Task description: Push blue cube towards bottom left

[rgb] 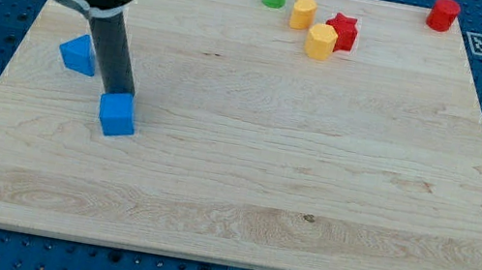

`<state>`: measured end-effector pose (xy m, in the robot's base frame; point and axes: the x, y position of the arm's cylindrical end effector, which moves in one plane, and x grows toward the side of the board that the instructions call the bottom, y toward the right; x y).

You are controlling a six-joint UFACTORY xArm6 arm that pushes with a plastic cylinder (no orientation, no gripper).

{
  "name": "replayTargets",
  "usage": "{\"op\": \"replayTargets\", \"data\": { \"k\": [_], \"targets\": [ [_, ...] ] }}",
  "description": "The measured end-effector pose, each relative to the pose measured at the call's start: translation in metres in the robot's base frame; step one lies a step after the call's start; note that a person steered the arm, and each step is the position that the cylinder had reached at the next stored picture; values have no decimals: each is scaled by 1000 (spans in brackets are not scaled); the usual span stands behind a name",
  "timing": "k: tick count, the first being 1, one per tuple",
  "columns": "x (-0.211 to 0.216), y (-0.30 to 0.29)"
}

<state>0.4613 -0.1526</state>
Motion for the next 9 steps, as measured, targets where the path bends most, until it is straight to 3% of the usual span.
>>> {"op": "replayTargets", "data": {
  "k": [5,7,9],
  "targets": [
    [81,22],
    [97,80],
    [110,8]
  ]
}}
